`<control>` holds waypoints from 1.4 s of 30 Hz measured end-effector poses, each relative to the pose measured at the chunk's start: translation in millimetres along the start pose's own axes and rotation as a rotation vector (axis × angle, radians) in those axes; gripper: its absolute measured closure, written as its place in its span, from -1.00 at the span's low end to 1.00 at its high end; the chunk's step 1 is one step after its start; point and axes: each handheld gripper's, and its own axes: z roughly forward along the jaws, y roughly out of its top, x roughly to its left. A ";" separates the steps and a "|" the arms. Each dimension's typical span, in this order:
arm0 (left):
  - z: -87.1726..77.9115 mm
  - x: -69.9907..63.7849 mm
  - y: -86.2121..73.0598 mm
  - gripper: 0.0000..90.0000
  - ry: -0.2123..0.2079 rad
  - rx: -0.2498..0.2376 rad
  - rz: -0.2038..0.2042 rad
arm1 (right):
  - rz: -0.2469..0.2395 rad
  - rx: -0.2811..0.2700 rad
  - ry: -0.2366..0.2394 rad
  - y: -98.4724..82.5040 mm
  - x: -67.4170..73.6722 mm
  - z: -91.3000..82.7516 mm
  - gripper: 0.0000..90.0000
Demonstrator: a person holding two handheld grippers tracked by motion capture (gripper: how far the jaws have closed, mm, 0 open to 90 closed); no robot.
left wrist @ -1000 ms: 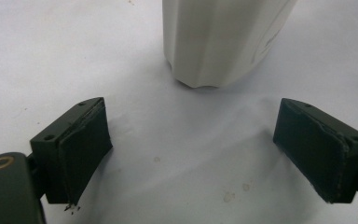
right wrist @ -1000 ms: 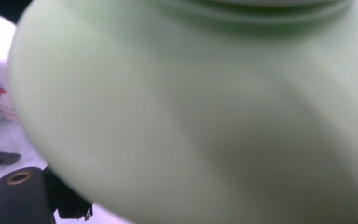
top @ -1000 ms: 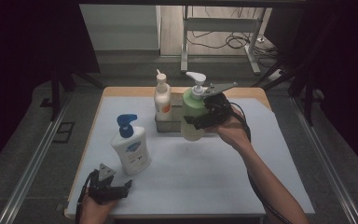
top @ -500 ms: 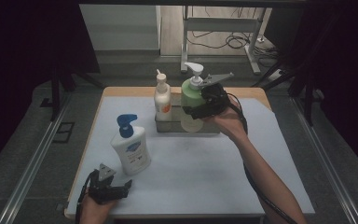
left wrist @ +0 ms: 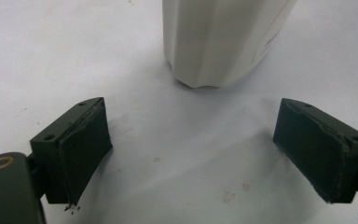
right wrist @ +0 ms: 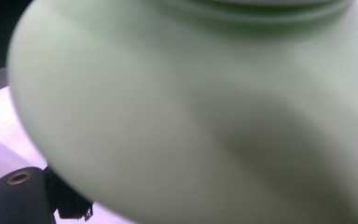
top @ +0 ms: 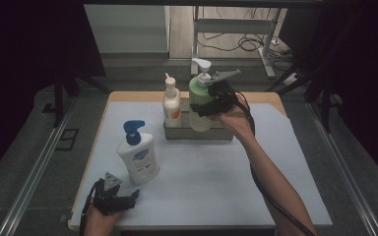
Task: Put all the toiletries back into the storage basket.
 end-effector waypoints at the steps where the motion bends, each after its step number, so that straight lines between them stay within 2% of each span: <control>1: 0.3 -0.3 0.0 -0.77 0.000 -0.004 -0.005 | 0.000 0.002 -0.005 0.5 -0.8 1.3 -0.73; 14: -0.1 -0.1 0.0 -0.77 -0.002 0.000 -0.005 | 0.016 0.008 -0.044 1.0 -12.9 20.4 -0.73; 32: -0.1 0.0 0.0 -0.77 -0.001 0.001 -0.004 | 0.042 0.035 -0.055 -11.9 -22.1 43.3 -0.73; 42: -0.1 0.0 0.0 -0.77 -0.002 0.001 -0.004 | 0.055 0.061 -0.043 -20.1 -24.3 54.1 -0.73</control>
